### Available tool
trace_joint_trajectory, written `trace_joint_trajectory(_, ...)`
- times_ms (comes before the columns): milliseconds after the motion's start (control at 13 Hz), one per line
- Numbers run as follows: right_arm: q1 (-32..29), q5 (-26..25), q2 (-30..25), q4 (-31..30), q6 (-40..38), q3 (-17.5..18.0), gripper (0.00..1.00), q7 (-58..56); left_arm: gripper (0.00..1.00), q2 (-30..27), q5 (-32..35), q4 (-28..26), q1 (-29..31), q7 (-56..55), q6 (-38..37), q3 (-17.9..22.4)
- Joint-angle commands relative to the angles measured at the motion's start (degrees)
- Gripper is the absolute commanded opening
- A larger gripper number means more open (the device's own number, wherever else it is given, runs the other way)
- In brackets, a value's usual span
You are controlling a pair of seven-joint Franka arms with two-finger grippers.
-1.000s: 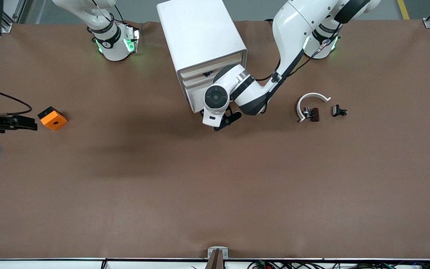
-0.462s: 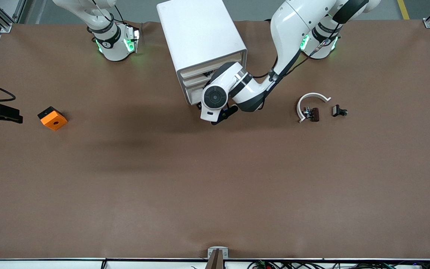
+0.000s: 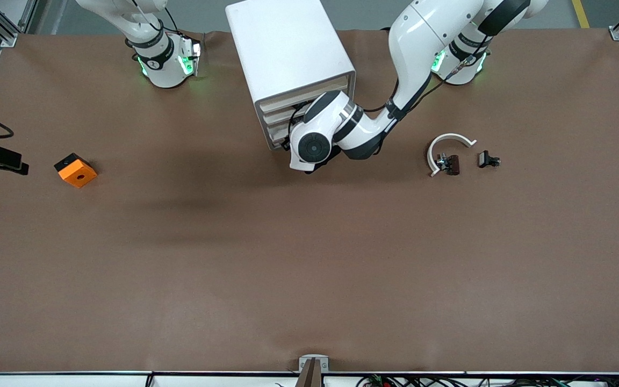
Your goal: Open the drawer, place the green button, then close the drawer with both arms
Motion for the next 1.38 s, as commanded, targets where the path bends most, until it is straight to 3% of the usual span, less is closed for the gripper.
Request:
trace_joint_trajectory(0, -0.51, 1.25, -6.45, -6.39, 0.75, 1.0, 1.0, 4.69, 1.0, 1.24, -2.7, 0.15, 0.93, 1.87, -1.07, -1.17)
trace_joint_trajectory(154, 0.19, 1.25, -8.65, -10.07, 3.46, 1.0, 1.0, 4.7, 1.0, 2.21, -3.84, 0.15, 0.84, 2.75, -1.16, -1.44)
trace_joint_trajectory(308, 0.54, 1.25, -14.69, -19.89, 10.21, 1.09, 1.0, 4.7, 1.0, 2.21, -4.89, 0.15, 0.75, 3.63, -2.73, -1.7)
trace_joint_trajectory(385, 0.63, 1.25, -16.38, -21.85, 11.2, 1.09, 1.0, 4.7, 1.0, 2.29, -5.94, 0.15, 0.67, 4.25, -3.7, -1.79)
trace_joint_trajectory(769, 1.16, 1.25, -18.58, -21.87, 9.37, 0.91, 1.0, 4.79, 1.0, 1.68, -5.61, 2.25, 1.54, 5.22, -4.76, -1.09)
trace_joint_trajectory(923, 1.16, 1.34, -18.68, -21.61, 9.19, 0.83, 1.0, 4.79, 1.0, 1.33, -0.8, 4.27, 2.94, 5.04, -4.76, -1.09)
trace_joint_trajectory(1308, 1.34, 0.99, -18.24, -20.99, 9.02, 0.47, 1.0, 4.87, 1.0, 0.1, 3.62, 9.29, 13.83, 8.45, -7.05, -1.26)
